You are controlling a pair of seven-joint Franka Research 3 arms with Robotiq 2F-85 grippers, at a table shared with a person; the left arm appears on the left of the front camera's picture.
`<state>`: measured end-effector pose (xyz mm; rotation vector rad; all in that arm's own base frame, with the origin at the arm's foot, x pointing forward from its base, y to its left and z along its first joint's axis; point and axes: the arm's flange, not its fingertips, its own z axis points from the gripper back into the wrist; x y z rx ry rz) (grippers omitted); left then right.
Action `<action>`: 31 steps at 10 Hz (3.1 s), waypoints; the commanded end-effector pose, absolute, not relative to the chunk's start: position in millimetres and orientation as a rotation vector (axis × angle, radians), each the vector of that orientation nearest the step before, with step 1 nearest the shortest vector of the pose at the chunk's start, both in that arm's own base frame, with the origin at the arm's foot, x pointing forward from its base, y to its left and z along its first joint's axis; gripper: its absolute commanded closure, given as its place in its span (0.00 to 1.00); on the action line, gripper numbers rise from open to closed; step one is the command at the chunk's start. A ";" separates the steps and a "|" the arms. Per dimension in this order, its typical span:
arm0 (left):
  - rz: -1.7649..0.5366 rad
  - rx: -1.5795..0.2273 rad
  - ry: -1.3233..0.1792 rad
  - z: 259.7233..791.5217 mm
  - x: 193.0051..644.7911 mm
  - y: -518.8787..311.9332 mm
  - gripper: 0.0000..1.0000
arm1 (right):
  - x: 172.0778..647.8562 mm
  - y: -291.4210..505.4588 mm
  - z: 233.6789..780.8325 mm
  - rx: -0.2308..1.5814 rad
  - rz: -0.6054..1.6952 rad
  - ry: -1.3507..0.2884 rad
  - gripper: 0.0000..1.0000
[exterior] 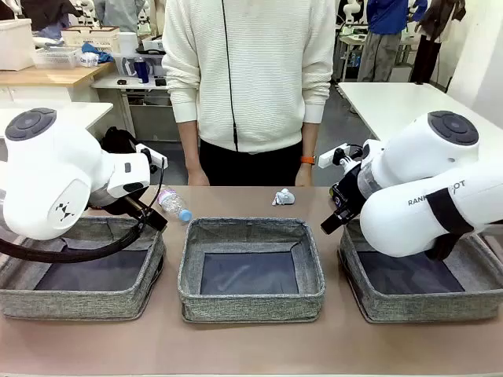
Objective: Sort the waste into the appropriate baskets.
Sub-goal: Pick up the waste item pointed out by the person.
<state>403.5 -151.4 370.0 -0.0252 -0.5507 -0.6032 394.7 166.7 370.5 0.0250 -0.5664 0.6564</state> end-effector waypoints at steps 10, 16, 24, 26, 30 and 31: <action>-0.603 -0.025 -0.551 370.0 403.4 -151.4 0.00 | 394.7 166.7 370.6 0.025 0.656 -0.567 0.00; -0.694 0.019 -0.768 531.8 275.2 -156.1 0.00 | 290.8 140.6 538.1 0.125 0.685 -0.708 0.00; -0.675 -0.126 -0.765 595.0 260.0 -168.3 0.00 | 270.0 129.1 578.2 0.082 0.621 -0.730 0.00; -0.588 -0.355 -0.550 591.8 276.7 -123.6 0.00 | 265.4 107.6 572.9 0.309 0.627 -0.681 0.00; -0.259 -0.842 -0.477 544.0 284.4 44.3 0.00 | 228.8 15.3 519.4 0.738 0.396 -0.612 0.00; -0.189 -0.979 -0.528 526.3 274.1 83.4 0.00 | 220.0 -21.3 496.2 0.777 0.284 -0.576 0.00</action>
